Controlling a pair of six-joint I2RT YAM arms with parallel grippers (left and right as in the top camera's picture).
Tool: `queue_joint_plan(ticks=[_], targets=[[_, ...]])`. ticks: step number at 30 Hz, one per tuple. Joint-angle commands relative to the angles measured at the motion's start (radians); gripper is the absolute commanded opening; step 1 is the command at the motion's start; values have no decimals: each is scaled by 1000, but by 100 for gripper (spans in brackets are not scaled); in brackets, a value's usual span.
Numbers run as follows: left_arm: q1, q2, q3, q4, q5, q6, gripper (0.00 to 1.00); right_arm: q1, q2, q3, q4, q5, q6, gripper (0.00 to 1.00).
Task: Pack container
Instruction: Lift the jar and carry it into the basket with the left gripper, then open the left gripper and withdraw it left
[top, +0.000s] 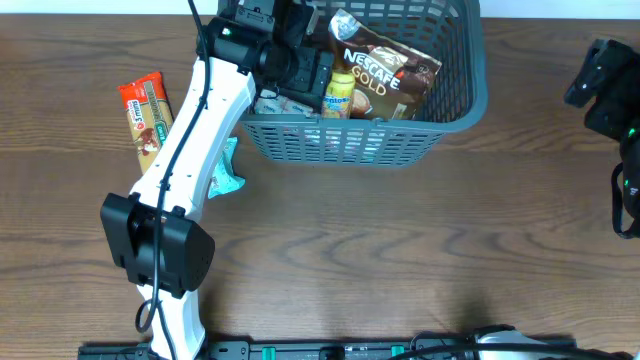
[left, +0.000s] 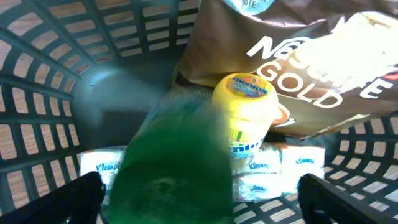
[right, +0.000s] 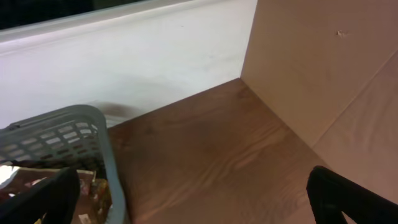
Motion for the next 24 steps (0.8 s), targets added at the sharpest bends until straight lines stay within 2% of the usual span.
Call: queue_joint_plan(ticks=[1,12,18,24], targets=[[2,-18,30,6,-4,11,99,-8,-2,-2,-2,3,14,99],[2,-150,30,58,-8,11,99,-8,-2,-2,-2,3,14,99],[2,-304,30,45,-192,-30,99,-8,-2,-2,-2,3,14,99],[25,-467,30,-47,-467,-152,99,-8,-2,-2,-2,3,14,99]])
